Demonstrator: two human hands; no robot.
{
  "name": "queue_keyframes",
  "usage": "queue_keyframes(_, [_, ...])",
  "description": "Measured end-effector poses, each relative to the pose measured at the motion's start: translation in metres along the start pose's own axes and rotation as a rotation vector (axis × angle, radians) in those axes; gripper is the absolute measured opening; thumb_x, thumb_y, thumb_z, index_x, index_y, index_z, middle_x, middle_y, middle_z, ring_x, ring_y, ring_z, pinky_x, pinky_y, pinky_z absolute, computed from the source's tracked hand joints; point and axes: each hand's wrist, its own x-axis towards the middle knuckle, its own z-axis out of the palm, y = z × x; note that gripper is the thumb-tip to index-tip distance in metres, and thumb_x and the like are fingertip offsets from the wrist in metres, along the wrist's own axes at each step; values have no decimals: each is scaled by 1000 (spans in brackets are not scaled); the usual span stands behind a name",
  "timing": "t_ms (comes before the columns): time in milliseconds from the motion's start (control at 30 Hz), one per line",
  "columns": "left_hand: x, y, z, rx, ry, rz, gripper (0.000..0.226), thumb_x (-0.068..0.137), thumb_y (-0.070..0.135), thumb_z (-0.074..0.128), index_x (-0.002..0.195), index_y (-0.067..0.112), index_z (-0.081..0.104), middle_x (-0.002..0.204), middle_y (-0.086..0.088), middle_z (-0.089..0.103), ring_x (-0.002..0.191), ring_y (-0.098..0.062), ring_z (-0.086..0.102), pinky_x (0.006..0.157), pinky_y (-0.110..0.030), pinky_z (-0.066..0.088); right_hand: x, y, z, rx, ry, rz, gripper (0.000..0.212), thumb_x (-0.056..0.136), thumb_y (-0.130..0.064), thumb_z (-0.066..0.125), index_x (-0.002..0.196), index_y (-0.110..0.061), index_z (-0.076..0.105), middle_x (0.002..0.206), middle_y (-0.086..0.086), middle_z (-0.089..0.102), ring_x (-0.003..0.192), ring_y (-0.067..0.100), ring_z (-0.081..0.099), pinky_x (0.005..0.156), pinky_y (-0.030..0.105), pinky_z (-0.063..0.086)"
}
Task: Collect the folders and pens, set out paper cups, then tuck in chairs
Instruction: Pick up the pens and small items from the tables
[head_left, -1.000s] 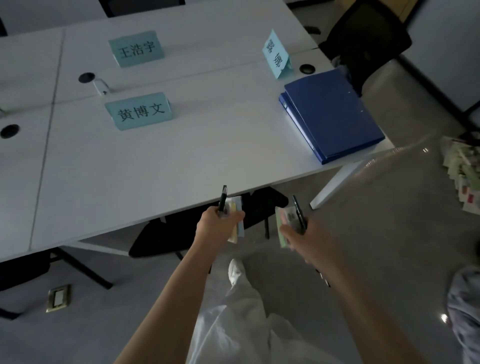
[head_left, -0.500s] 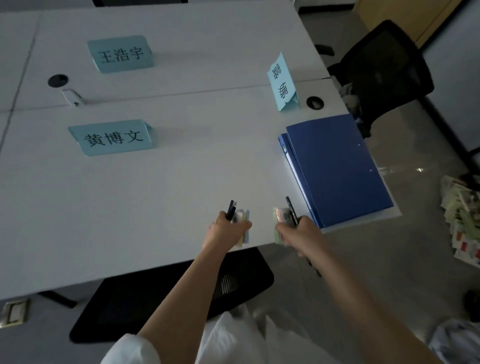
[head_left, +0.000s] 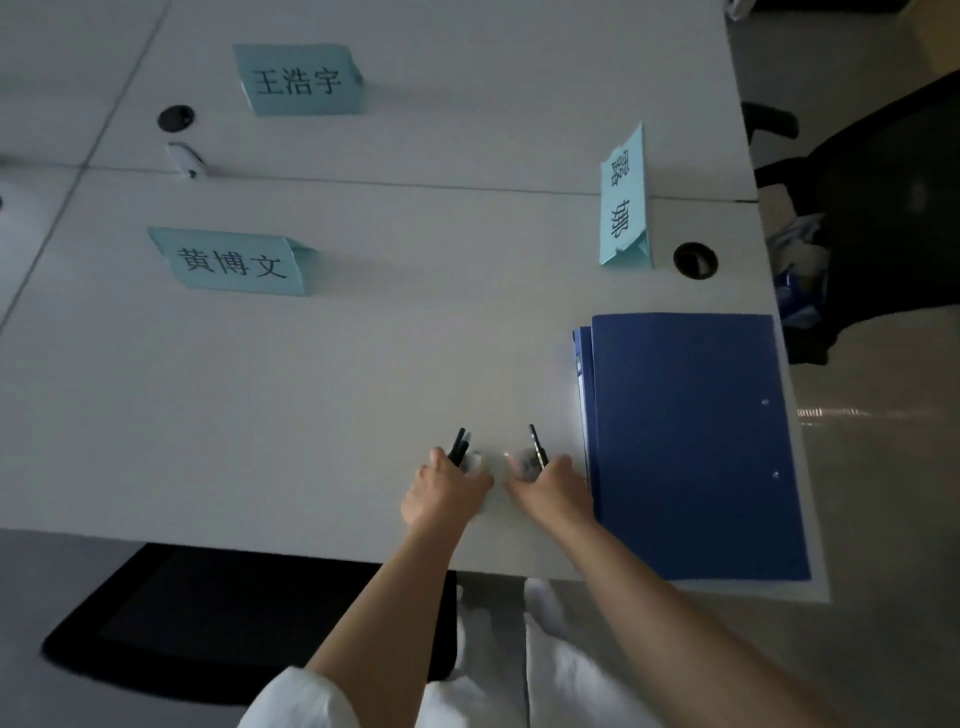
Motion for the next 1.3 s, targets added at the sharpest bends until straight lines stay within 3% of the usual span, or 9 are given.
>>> queue_keyframes(267, [0, 29, 10, -25, 85, -95, 63, 77, 62, 58, 120, 17, 44, 120, -9, 58, 115, -33, 58, 86, -40, 45, 15, -3, 0, 77, 4, 64, 83, 67, -76, 58, 114, -8, 46, 113, 9, 60, 92, 28, 64, 68, 33, 53])
queue_keyframes(433, [-2, 34, 10, -31, 67, -83, 69, 75, 63, 61, 121, 16, 44, 122, -8, 58, 117, -32, 57, 87, -38, 44, 15, -3, -2, 119, -6, 90, 80, 71, -68, 64, 118, -7, 45, 118, 12, 59, 98, 31, 63, 72, 35, 53])
queue_keyframes(600, [1, 27, 1, -172, -21, -69, 66, 72, 64, 62, 116, 16, 52, 112, -8, 63, 107, -31, 60, 81, -36, 47, 14, -6, -4, 124, -25, 62, 67, 80, -53, 65, 122, -6, 44, 123, 16, 56, 102, 32, 61, 67, 29, 42])
queue_keyframes(767, [-10, 11, -6, -231, 71, 2, 46, 89, 47, 53, 116, 11, 51, 110, -9, 61, 103, -31, 57, 77, -33, 42, 1, 0, -22, 133, -24, -66, 47, 85, -44, 59, 111, -6, 51, 104, 11, 62, 85, 27, 62, 60, 30, 46])
queue_keyframes(833, [-15, 15, -6, -339, 100, 39, 33, 91, 36, 53, 110, 9, 53, 102, -10, 60, 92, -30, 58, 72, -32, 40, -2, 3, -34, 155, -8, -106, 31, 88, -29, 56, 108, -5, 53, 95, 9, 60, 79, 26, 60, 62, 32, 47])
queue_keyframes(933, [-22, 33, 0, -631, -62, 102, 14, 91, 23, 54, 92, 9, 54, 85, -11, 59, 63, -24, 53, 59, -30, 40, -2, 7, -49, 180, 3, -102, 24, 90, -13, 47, 111, -4, 51, 97, 12, 59, 78, 27, 59, 63, 35, 50])
queue_keyframes(1033, [-31, 53, 6, -789, -242, 73, 13, 94, 10, 49, 101, 2, 56, 77, -10, 56, 53, -17, 47, 49, -28, 41, 2, 6, -58, 179, -2, -84, 25, 90, -11, 47, 113, -2, 50, 105, 18, 61, 83, 30, 62, 59, 35, 53])
queue_keyframes(1133, [-29, 69, 15, -793, -301, 88, 16, 97, 6, 44, 108, 1, 53, 81, -11, 57, 59, -18, 54, 55, -29, 51, 4, 6, -66, 151, 39, -112, 21, 88, -10, 49, 107, -3, 52, 101, 17, 63, 85, 29, 64, 66, 37, 56])
queue_keyframes(1300, [-23, 80, 30, -705, -335, 145, 26, 93, 8, 46, 117, 6, 58, 90, -11, 62, 78, -24, 62, 85, -44, 56, -1, 11, -75, 82, 118, -177, 16, 89, -6, 52, 104, 0, 55, 95, 12, 62, 71, 16, 51, 48, 20, 36])
